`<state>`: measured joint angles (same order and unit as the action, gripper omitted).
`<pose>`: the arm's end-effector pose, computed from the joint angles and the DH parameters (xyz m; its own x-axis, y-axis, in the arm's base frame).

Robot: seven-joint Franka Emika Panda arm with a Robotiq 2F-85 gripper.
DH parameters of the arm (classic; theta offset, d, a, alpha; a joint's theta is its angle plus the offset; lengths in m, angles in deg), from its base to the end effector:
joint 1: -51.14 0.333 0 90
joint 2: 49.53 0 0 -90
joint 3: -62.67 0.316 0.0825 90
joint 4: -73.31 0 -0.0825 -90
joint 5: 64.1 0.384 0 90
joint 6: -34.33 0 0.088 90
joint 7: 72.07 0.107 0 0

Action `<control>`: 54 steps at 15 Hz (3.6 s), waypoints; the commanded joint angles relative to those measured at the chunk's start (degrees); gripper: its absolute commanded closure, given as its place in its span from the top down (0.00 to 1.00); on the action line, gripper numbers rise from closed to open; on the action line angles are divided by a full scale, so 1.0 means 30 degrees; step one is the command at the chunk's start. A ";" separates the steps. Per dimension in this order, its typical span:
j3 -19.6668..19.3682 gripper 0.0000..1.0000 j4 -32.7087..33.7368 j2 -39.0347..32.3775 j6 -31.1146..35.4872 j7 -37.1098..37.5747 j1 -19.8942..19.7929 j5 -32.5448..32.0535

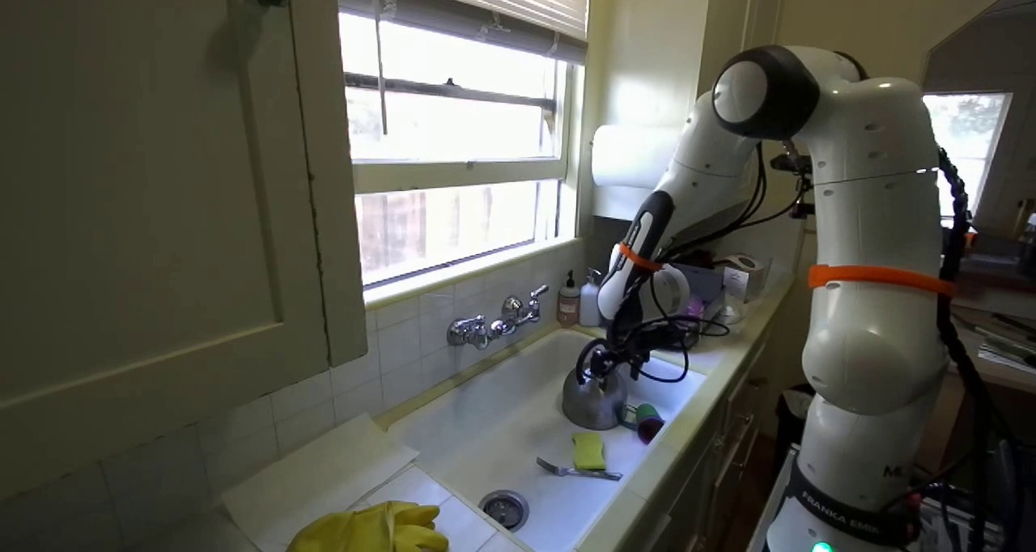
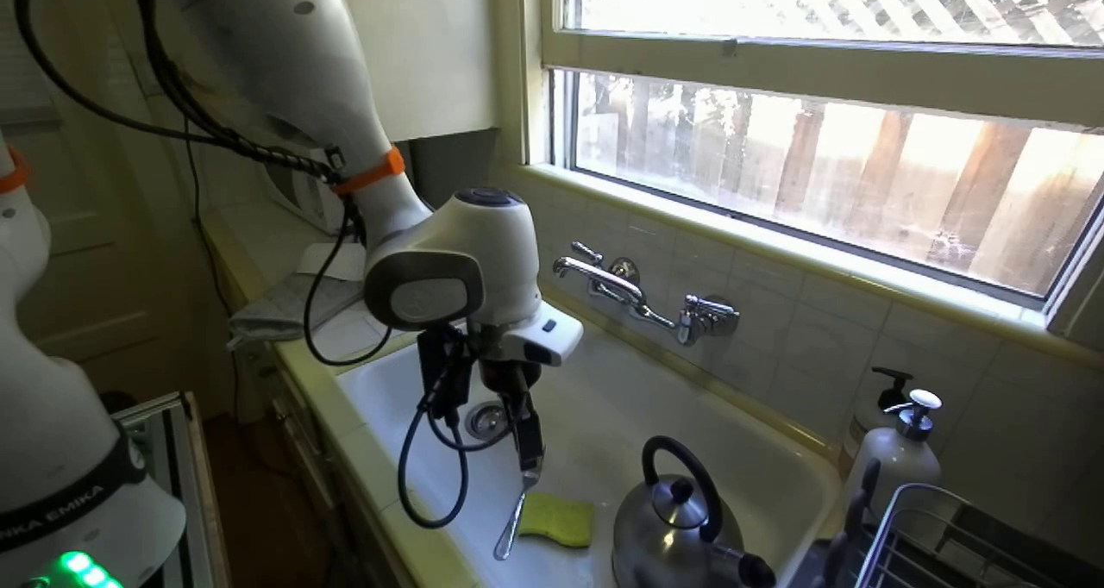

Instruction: Pick up the sponge in the sink and place it on the drying rack

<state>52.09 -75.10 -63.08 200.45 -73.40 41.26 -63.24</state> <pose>0.4177 -0.1613 0.1829 0.9400 -0.3326 0.0760 -0.3362 -0.9409 0.0401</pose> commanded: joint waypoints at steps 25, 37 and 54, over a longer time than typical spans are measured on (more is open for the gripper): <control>0.0854 1.00 0.9512 -1.0826 -0.0582 0.2242 0.0467 0.1583; -0.1522 1.00 1.4076 -1.5978 -0.1156 0.5447 0.3639 0.1520; -0.1721 0.00 1.1508 -1.1743 -0.3528 0.4503 0.2116 0.1313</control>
<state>46.64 -35.96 -103.60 191.32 -58.76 49.04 -58.39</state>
